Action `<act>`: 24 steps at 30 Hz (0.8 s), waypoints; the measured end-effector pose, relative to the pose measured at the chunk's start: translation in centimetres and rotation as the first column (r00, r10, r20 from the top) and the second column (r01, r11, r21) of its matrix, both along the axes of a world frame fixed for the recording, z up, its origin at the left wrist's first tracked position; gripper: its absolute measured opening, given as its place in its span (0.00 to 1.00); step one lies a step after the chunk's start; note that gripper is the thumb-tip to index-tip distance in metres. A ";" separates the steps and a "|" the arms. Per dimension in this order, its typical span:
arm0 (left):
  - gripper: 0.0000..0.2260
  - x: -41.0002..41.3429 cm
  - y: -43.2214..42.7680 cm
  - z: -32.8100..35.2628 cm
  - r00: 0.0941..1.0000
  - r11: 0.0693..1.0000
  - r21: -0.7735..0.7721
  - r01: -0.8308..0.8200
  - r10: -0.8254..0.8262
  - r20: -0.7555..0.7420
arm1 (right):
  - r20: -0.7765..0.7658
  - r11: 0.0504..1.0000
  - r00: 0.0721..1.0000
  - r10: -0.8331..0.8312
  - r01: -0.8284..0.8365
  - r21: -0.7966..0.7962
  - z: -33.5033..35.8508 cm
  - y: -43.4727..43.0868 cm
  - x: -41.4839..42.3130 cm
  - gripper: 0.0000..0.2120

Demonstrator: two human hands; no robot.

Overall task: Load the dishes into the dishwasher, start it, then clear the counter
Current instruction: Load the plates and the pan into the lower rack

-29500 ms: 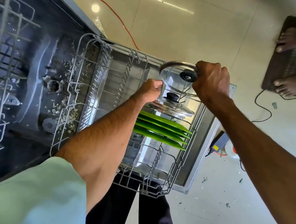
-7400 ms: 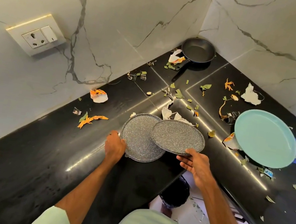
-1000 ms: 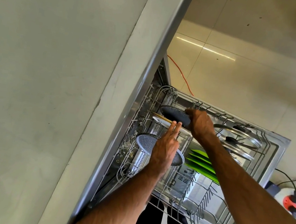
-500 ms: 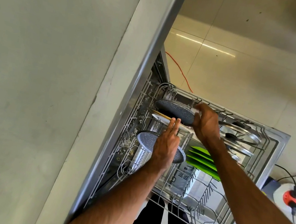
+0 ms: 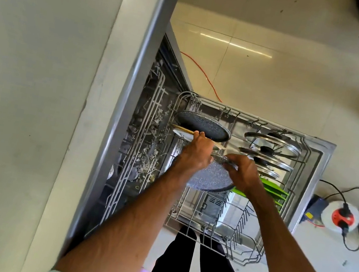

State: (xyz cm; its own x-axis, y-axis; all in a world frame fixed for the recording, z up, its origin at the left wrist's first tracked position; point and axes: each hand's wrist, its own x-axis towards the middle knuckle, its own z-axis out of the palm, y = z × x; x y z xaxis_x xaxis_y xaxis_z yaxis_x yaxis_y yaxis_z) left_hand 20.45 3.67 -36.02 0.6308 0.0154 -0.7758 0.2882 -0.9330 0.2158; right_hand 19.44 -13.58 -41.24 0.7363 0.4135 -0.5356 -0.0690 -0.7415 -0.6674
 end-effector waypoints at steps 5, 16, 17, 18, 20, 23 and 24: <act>0.31 1.7 0.5 0.4 0.985 0.985 -0.038 -0.170 0.171 0.010 | 0.064 0.948 0.968 -0.243 0.223 0.227 3.1 -2.1 2.3 0.04; 0.17 3.5 0.3 -1.1 0.966 0.942 0.333 -0.047 -0.042 0.255 | 0.403 0.817 0.720 -0.565 0.557 0.151 8.9 -3.9 9.7 0.10; 0.13 2.8 0.2 -1.1 0.957 0.924 0.383 -0.001 -0.110 0.269 | 0.411 0.836 0.737 -0.536 0.530 0.140 9.1 -3.3 10.1 0.11; 0.11 1.9 0.1 -1.4 0.948 0.911 0.411 0.029 -0.155 0.278 | 0.409 0.865 0.771 -0.487 0.489 0.108 9.1 -2.7 10.5 0.11; 0.18 -0.6 -0.2 -1.8 0.936 0.915 0.404 0.007 -0.148 0.318 | 0.379 0.922 0.851 -0.365 0.388 0.017 9.0 -1.4 11.0 0.11; 0.32 -3.7 -0.5 -2.2 0.924 0.938 0.343 -0.040 -0.096 0.371 | 0.347 0.960 0.906 -0.242 0.276 -0.051 8.7 0.6 11.7 0.12; 0.33 -4.2 -0.5 -2.2 0.924 0.943 0.332 -0.035 -0.095 0.369 | 0.347 0.968 0.914 -0.209 0.243 -0.057 8.6 1.2 11.9 0.13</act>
State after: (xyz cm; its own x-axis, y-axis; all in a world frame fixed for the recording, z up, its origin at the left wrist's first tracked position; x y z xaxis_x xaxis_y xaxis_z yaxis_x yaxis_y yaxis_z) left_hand 16.24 3.17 -38.22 0.8771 0.2026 -0.4354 0.2174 -0.9759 -0.0160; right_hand 31.39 -12.34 -32.65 0.9472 0.1734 -0.2696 -0.0272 -0.7944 -0.6067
